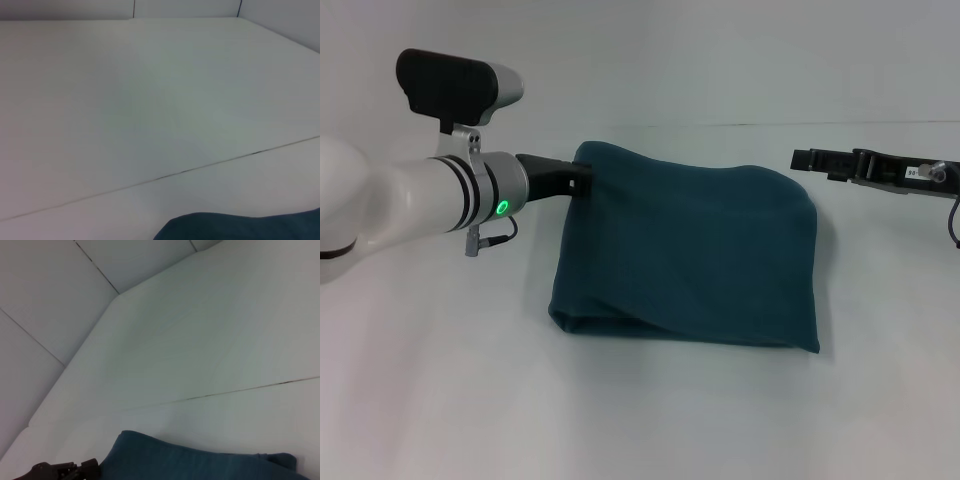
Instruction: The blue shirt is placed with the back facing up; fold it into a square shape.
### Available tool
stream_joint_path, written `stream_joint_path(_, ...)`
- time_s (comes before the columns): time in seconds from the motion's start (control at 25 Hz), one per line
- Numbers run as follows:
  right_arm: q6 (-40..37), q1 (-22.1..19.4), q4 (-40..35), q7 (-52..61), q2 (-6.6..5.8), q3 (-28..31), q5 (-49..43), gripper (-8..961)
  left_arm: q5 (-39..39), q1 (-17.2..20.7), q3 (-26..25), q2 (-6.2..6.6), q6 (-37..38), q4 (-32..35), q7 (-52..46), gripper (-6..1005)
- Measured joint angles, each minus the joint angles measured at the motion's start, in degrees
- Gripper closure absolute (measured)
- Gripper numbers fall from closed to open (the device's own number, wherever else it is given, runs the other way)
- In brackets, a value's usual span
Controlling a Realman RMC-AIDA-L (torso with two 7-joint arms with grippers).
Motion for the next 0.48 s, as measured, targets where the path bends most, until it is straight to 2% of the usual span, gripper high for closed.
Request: stream_joint_path(0.48, 0.00, 0.29, 0.00, -0.15, 0.09, -0.07, -0.05, 103, -0.25, 0.66, -0.64, -0.16, 0.11, 0.04, -0.51, 914)
